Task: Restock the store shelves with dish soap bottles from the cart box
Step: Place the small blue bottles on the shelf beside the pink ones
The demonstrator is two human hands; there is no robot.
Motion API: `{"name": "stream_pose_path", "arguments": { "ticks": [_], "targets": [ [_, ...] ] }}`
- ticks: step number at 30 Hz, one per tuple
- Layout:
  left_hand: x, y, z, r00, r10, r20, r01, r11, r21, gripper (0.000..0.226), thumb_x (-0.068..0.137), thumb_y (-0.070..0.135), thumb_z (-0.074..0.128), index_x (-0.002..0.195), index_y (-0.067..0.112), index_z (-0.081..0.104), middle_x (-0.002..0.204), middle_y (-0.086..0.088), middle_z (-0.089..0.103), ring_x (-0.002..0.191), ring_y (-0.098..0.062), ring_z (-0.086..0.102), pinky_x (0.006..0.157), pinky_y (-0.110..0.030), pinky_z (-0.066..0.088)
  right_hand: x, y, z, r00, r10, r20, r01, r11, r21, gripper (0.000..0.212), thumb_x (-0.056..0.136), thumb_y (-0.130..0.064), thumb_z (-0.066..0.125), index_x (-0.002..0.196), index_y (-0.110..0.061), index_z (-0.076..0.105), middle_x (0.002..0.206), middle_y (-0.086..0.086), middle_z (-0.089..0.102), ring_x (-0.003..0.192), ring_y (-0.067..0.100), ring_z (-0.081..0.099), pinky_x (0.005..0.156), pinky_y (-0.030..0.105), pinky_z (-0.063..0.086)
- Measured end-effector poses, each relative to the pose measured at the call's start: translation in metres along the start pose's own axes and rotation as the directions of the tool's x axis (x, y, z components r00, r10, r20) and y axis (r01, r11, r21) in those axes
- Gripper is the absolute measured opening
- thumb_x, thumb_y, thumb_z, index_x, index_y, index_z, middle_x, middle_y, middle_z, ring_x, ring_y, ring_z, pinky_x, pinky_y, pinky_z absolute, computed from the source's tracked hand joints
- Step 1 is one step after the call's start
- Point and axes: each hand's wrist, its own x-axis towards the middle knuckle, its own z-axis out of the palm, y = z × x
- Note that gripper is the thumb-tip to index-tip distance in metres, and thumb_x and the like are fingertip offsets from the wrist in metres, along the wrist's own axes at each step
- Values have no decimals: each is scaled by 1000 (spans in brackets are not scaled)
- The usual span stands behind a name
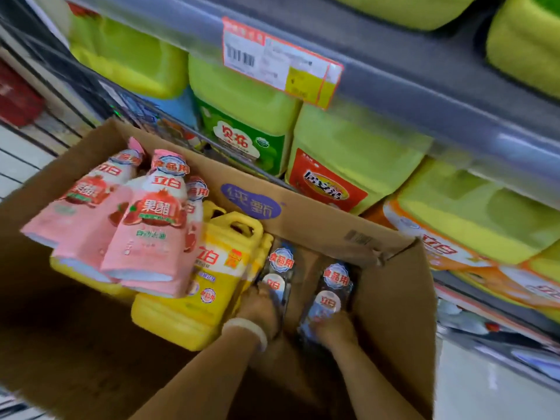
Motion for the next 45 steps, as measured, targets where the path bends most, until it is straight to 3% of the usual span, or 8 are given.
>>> {"name": "stream_pose_path", "arguments": {
  "ticks": [6, 12, 18, 23, 27, 33, 41, 45],
  "targets": [
    [14, 13, 11, 997, -60, 44, 52, 987, 153, 65, 96, 26, 43, 146, -5, 14, 151, -23, 19, 138, -38, 21, 114, -43, 23, 54, 35, 50, 997, 78, 6, -77, 962, 264, 62, 66, -32, 82, 121, -9, 62, 113, 15, 67, 100, 30, 66, 85, 40, 55],
    [24, 12, 22, 975, -163, 148, 206, 914, -349, 74, 94, 30, 47, 148, 7, 2, 148, -17, 29, 137, -32, 31, 112, -39, 28, 12, 0, 13, 990, 119, 77, -138, 934, 330, 66, 69, -13, 82, 128, -1, 53, 128, 17, 58, 117, 32, 57, 93, 35, 49],
    [28, -6, 22, 968, -19, 250, 144, 857, -494, 80, 77, 31, 75, 141, 5, 34, 144, -9, 44, 133, -23, 43, 107, -28, 37, 16, 7, 1, 988, 96, 119, -118, 973, 196, 73, 58, -12, 87, 122, -3, 52, 122, 14, 61, 112, 29, 60, 92, 36, 51],
    [24, -21, 26, 955, -8, 297, 219, 694, -686, 94, 61, 24, 87, 140, 6, 39, 139, -8, 51, 127, -26, 48, 107, -36, 39, 5, 9, -8, 991, 74, 112, -91, 984, 151, 71, 63, -9, 85, 123, -3, 46, 124, 12, 60, 114, 27, 58, 86, 30, 50],
    [12, -26, 5, 942, 42, 332, 240, 607, -758, 56, 68, 16, 84, 117, 1, 62, 117, -8, 65, 105, -24, 62, 91, -32, 49, -14, 4, -18, 990, 12, 140, -43, 975, 218, 57, 66, -8, 82, 114, -6, 52, 117, 12, 63, 103, 28, 63, 83, 36, 55],
    [-37, -42, -49, 967, 182, 176, 87, 412, -907, 33, 70, -3, 76, 101, 2, 65, 115, -24, 65, 97, -33, 64, 98, -51, 47, -72, -3, -67, 961, -253, 110, 186, 890, 416, 65, 61, -2, 84, 114, -7, 48, 113, 7, 62, 100, 25, 62, 82, 38, 55],
    [-159, -2, -128, 881, 433, -192, -283, 158, -946, 87, 33, 11, 89, 111, 2, 52, 95, -10, 75, 82, -22, 73, 66, -29, 59, -179, 30, -181, 754, -657, 23, 541, 640, 546, 46, 73, 12, 70, 107, -13, 54, 106, 8, 67, 68, 3, 67, 55, 15, 51],
    [-240, 57, -137, 788, 519, -331, -452, 123, -883, 61, 54, -1, 72, 111, 3, 52, 89, -6, 75, 77, -19, 72, 67, -29, 60, -231, 92, -237, 702, -701, -123, 634, 538, 556, 62, 64, 7, 78, 117, -6, 49, 114, 14, 66, 95, 24, 67, 81, 39, 56]
  ]
}}
